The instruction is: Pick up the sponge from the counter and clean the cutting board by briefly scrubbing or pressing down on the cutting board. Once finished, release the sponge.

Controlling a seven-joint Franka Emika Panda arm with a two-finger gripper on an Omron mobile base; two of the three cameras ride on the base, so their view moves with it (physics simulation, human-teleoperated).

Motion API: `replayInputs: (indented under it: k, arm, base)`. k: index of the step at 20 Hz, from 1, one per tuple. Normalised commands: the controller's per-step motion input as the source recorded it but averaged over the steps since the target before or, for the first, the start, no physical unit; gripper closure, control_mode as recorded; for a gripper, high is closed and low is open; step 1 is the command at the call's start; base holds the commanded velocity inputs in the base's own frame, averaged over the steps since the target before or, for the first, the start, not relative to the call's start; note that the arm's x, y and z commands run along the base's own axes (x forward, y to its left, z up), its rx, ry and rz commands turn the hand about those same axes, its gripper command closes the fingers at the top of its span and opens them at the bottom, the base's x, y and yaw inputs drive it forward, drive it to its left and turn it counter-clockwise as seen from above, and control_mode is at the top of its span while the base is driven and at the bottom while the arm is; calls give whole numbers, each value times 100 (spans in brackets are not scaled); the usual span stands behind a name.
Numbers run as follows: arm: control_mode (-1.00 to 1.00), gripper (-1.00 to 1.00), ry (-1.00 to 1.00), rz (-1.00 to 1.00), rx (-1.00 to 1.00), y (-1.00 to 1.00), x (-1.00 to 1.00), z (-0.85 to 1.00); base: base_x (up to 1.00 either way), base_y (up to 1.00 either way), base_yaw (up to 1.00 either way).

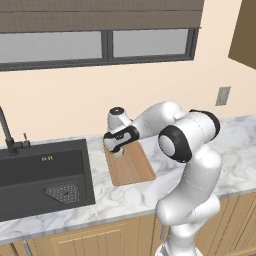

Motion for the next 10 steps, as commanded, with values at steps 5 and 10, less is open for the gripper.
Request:
replayInputs:
  k: [5,10]
  arm:
    - [-100,100,0,1,0,0,-47,0]
    - [-100,100,0,0,0,0,-53,-3]
  base:
    - [0,0,0]
    - [0,0,0]
